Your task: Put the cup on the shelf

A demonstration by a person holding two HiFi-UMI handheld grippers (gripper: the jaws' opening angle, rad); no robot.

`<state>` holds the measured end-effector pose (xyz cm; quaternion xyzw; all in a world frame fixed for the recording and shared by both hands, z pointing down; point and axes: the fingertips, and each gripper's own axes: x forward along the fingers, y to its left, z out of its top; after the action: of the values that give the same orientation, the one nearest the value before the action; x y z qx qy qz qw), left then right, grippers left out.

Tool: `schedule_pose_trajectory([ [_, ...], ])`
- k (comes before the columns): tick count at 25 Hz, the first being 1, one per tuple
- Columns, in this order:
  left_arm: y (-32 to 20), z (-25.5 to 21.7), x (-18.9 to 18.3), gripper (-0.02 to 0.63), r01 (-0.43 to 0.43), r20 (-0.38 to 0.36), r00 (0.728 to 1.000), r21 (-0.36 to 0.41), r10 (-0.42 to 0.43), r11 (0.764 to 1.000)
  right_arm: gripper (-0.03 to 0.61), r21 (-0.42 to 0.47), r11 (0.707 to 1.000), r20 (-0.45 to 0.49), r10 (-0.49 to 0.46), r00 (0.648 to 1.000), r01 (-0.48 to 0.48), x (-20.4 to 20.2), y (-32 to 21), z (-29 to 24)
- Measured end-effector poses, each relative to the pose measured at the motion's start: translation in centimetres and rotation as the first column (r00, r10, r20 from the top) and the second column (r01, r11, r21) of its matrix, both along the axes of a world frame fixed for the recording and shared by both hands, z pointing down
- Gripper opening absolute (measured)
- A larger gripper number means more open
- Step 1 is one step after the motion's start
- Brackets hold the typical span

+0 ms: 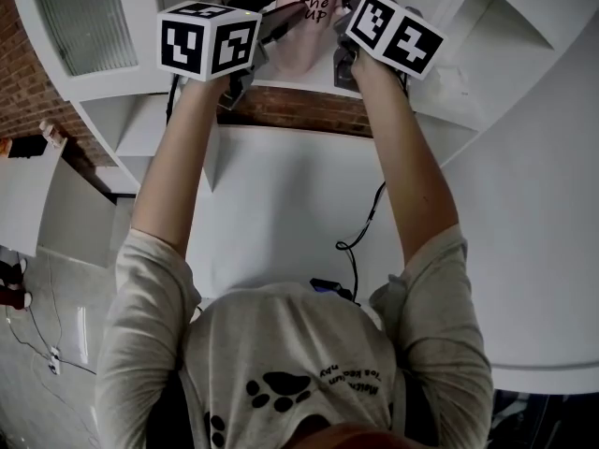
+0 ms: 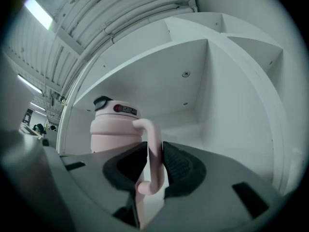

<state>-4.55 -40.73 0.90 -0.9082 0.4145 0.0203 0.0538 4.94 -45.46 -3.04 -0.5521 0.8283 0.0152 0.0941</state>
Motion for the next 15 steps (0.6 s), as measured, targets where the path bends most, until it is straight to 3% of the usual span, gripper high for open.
schedule_pose_trajectory([
  [15, -0.2, 0.1, -0.1, 0.212, 0.005, -0.015, 1.000, 0.003, -0.005, 1.000, 0.150, 0.045, 0.999, -0.045, 0.028, 0.999, -0.026, 0.0, 2.7, 0.3],
])
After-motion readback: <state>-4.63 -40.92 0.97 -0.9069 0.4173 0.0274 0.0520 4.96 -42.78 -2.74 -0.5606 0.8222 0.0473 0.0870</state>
